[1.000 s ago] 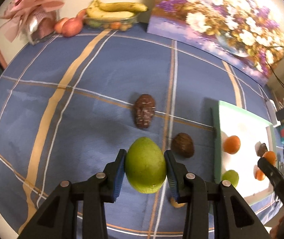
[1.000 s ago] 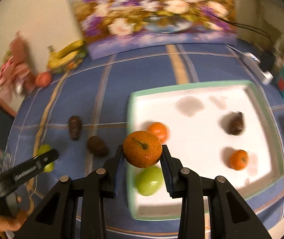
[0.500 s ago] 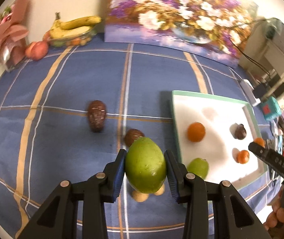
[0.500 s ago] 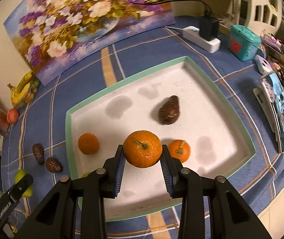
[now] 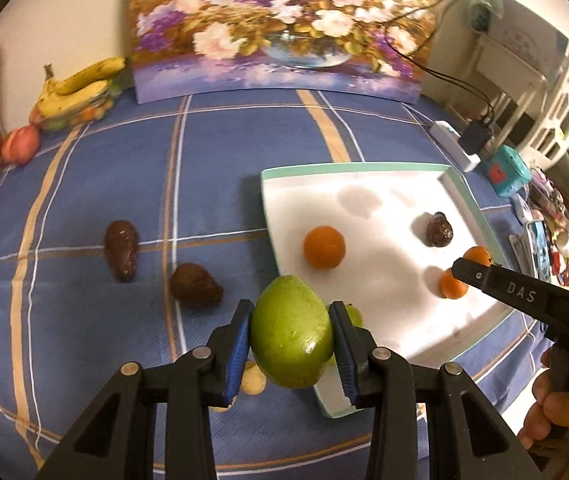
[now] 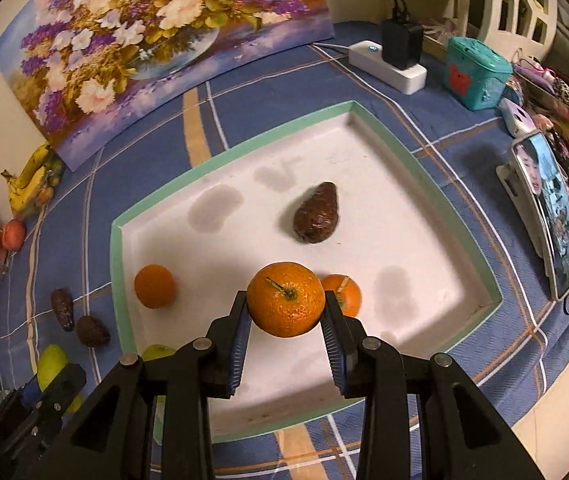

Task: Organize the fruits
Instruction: 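Carry the pear with the left tool while the right tool carries the orange over the tray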

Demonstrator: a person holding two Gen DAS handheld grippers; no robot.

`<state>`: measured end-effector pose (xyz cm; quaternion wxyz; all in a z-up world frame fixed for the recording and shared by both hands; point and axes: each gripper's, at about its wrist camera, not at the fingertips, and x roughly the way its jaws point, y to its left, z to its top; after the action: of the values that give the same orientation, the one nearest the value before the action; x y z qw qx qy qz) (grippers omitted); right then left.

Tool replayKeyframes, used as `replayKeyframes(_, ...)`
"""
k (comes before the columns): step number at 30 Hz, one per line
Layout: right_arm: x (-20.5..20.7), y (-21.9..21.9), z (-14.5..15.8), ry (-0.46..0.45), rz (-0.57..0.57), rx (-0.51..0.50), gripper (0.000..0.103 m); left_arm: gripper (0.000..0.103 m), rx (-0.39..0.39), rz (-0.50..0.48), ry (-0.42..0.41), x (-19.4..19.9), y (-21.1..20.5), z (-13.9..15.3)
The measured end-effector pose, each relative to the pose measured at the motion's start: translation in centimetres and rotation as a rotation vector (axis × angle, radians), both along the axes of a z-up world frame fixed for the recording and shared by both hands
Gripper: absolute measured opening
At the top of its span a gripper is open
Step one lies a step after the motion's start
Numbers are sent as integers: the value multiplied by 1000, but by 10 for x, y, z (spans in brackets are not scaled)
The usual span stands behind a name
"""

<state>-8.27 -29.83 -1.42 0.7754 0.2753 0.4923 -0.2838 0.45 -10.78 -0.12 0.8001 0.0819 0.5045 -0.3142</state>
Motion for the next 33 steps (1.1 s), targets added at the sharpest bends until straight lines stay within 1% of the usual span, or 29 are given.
replayKeyframes(6, -2, -4, -3, 10, -12, 11, 37, 41, -16, -67, -43, -5, -19, 0)
replayKeyframes(9, -2, -7, -5, 7, -16, 17, 37, 41, -28, -94, -50, -4, -28, -2)
replayKeyframes(14, 0, -13, -9, -7, -15, 33, 37, 41, -1, -127, -70, -1, -44, -12)
replayKeyframes(19, 3, -20, -10, -17, -14, 21, 37, 41, 16, -123, -28, 7, -55, -28)
replayKeyframes(24, 12, -26, -12, -13, 9, -1, 37, 41, 17, -118, -14, 12, -63, -35)
replayKeyframes(29, 22, -29, -19, 6, 34, -6, 37, 41, 30, -113, 8, 18, -67, -44)
replayKeyframes(33, 28, -27, -27, 32, 50, -3, 37, 41, 24, -115, 16, 21, -69, -44)
